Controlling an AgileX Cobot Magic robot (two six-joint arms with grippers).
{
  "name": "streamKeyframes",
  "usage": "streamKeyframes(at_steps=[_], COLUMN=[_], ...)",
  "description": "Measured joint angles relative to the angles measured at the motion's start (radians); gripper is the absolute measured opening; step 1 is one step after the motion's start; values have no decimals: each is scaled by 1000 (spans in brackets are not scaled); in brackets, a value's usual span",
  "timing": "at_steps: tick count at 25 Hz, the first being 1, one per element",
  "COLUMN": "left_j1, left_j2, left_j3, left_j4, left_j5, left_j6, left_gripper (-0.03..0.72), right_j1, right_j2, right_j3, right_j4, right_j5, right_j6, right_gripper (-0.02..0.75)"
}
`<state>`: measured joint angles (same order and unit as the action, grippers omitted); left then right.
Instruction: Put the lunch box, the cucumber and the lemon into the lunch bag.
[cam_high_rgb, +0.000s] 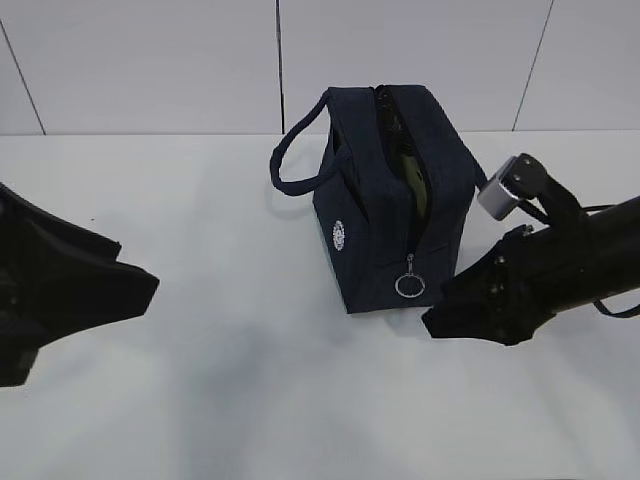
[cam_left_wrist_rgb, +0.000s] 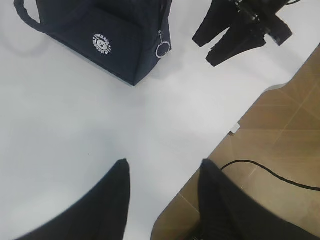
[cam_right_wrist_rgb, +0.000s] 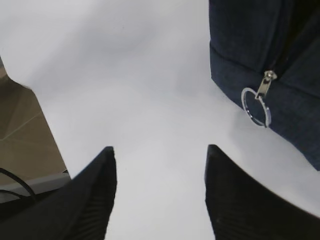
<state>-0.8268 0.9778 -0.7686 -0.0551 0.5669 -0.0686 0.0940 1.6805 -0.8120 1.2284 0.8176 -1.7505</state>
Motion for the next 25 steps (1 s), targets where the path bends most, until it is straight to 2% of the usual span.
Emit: streamKeyframes(at_steps=[8,16,25], left_j1=[0,0,0], left_j2=[18,18,18], left_j3=[0,0,0], left_j4=[0,0,0], left_j5=[-23,-29,-29], left_j6=[0,0,0], left_gripper=[323,307,304], right_j1=[0,0,0], right_j2=[56,58,150], right_j3=[0,0,0], right_j4=[83,194,340], right_j5=[-61,-127,-131], right_j6=[-62,-241,-388], right_gripper=[438,443,442])
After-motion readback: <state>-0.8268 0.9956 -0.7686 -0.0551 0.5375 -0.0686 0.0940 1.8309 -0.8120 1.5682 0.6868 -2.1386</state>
